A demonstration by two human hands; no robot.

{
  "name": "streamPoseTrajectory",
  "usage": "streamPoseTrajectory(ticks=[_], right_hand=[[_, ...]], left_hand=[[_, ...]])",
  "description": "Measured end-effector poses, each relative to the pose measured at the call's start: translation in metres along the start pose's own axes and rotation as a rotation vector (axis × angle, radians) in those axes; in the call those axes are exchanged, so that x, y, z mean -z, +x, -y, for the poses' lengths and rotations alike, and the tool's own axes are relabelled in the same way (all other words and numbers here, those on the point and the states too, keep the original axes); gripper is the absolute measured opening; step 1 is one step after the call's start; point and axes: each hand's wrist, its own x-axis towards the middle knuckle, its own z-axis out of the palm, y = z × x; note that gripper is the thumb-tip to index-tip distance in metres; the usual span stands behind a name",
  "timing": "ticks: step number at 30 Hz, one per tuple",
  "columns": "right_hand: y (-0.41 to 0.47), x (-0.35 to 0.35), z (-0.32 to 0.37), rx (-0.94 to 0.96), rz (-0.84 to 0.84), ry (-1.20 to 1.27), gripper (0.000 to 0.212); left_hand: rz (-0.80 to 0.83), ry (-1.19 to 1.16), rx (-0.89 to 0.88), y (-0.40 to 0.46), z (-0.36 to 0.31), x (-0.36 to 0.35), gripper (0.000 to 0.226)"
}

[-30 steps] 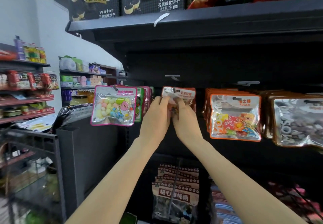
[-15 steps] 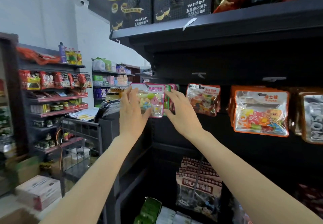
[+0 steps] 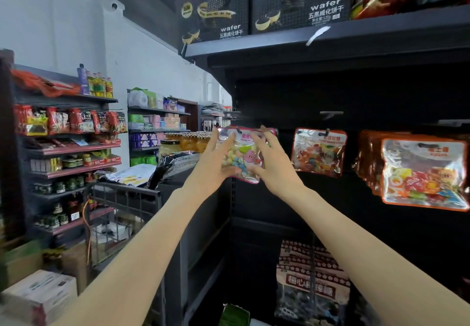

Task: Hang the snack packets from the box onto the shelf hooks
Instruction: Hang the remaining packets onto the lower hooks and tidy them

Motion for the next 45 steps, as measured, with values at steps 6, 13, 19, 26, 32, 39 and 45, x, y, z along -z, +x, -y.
streamPoseTrajectory(ticks=[6,13,19,26,32,39,45], right_hand=[[0.007,-0.007,-0.005,0.001,-0.038,-0.064,0.072],[0.016,0.006,-0.001,-0.016,0.008,-0.007,0.081],[0.040,0.021,0.006,-0.067,0.202,-0.135,0.111],[0.048,0.024,0.004,-0.085,0.252,-0.260,0.107],[0.049,0.033,0.000,-0.130,0.191,0.081,0.090],[0.061,0.025,0.006,-0.239,0.006,0.169,0.042],[0.059,0.026,0.011,-0.317,0.066,0.104,0.047]], left_hand=[[-0.050,-0.054,-0.050,0.007,0.008,-0.007,0.085],[-0.040,-0.014,-0.070,0.016,0.015,0.018,0.115],[0.247,0.232,-0.125,0.046,0.008,0.045,0.128],[0.344,0.201,-0.123,0.050,0.008,0.042,0.116],[0.310,-0.352,0.015,0.059,0.020,0.047,0.061],[0.210,-0.470,0.118,0.074,0.015,0.033,0.028],[0.167,-0.288,0.091,0.083,0.015,0.025,0.037]])
